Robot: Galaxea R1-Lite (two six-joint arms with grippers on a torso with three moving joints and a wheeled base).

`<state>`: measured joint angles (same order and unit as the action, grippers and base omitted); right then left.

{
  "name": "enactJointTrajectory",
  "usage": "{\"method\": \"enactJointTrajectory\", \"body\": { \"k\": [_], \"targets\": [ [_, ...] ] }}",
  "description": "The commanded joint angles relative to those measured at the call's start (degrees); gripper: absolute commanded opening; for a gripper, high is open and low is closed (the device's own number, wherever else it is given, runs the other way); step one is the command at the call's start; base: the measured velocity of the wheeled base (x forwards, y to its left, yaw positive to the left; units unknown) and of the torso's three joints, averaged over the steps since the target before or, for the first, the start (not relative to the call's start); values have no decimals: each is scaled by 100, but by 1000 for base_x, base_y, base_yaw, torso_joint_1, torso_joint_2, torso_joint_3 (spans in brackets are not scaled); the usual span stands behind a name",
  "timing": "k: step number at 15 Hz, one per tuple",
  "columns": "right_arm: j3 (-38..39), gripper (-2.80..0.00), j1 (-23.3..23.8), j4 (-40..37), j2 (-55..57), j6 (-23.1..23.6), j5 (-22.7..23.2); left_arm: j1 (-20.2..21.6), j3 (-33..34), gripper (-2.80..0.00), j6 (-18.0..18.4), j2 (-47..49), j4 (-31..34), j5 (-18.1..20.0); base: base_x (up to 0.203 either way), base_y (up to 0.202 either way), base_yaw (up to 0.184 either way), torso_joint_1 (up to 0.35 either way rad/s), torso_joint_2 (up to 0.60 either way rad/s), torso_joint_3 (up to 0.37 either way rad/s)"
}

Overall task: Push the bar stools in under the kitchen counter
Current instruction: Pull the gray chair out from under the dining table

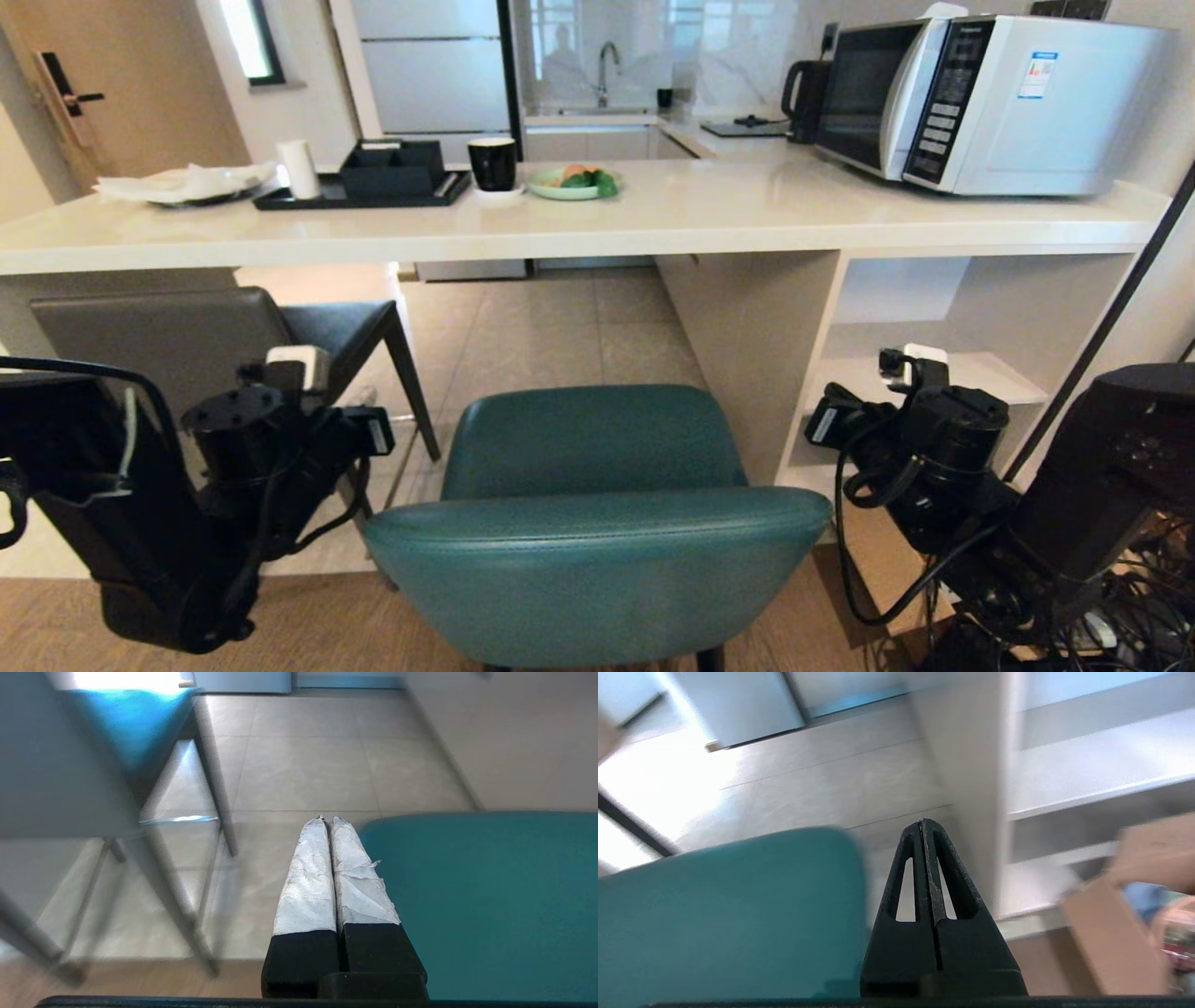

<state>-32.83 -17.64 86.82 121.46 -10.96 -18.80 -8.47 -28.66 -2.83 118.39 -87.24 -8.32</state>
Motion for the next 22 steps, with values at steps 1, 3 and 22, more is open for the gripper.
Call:
{"method": "enactJointTrajectory", "body": {
  "k": [1, 3, 22],
  "targets": [
    [176, -280, 413, 39, -290, 13, 24, 311, 387, -280, -4, -514, -43, 357, 0, 0, 0, 0, 0, 0],
    [344, -280, 878, -38, -702, 159, 48, 494, 814, -280, -3, -1098, -43, 709, 0, 0, 0, 0, 0, 0],
    [-558, -280, 1714, -8828, -10012, 1616, 101, 569, -154, -280, 287, -10087, 8085, 742, 0, 0, 0, 0, 0, 0]
  ]
}}
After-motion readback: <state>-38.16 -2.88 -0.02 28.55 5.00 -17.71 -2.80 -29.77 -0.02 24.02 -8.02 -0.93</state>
